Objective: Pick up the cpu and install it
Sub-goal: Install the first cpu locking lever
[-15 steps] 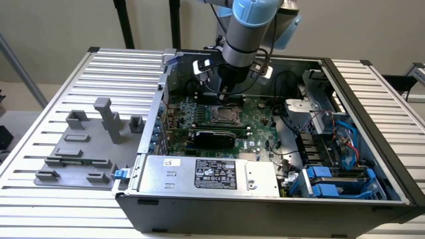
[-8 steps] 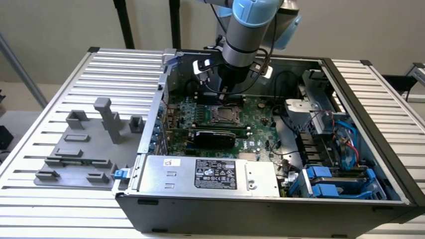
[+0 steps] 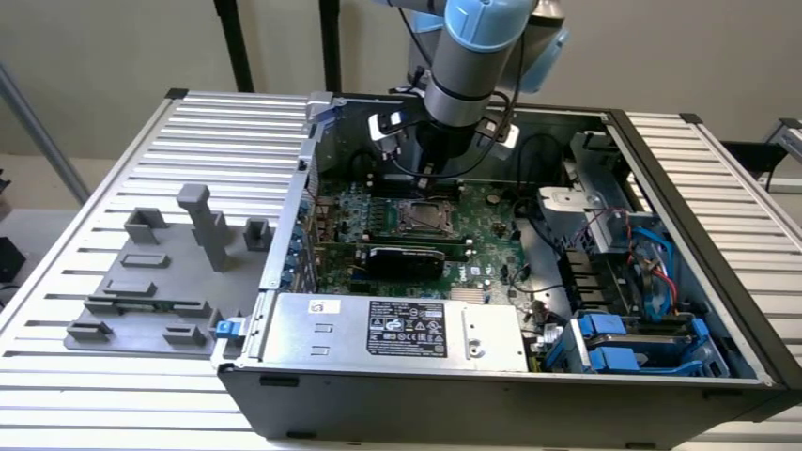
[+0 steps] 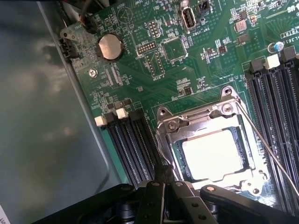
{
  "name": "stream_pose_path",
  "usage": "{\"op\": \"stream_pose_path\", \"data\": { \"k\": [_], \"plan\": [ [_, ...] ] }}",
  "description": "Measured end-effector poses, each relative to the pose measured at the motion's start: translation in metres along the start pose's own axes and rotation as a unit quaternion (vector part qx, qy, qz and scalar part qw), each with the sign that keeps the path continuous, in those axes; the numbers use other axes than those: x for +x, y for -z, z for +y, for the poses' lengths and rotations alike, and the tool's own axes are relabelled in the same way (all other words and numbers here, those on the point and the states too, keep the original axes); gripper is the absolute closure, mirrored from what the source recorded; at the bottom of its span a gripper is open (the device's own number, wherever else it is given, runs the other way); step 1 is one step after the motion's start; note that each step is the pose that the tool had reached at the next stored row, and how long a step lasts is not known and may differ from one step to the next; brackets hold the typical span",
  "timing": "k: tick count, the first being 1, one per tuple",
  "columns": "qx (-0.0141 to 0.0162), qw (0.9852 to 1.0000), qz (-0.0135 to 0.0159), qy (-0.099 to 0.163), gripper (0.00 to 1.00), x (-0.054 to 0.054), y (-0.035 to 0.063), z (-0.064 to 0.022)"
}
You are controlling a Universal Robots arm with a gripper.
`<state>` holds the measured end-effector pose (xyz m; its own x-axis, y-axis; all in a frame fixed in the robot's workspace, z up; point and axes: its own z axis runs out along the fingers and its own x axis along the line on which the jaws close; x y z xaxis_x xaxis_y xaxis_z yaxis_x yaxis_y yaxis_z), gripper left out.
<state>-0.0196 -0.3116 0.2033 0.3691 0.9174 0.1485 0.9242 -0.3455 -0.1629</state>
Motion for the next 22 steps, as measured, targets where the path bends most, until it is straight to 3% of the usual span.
{"op": "stream_pose_path", "data": {
  "k": [11, 22],
  "plan": [
    [-0.0009, 1.0000, 0.0002, 0.000, 0.89, -0.0007, -0.0014, 0.0024],
    [-0.0061, 1.0000, 0.0022, 0.001, 0.89, -0.0010, -0.0051, 0.0039]
  ]
}}
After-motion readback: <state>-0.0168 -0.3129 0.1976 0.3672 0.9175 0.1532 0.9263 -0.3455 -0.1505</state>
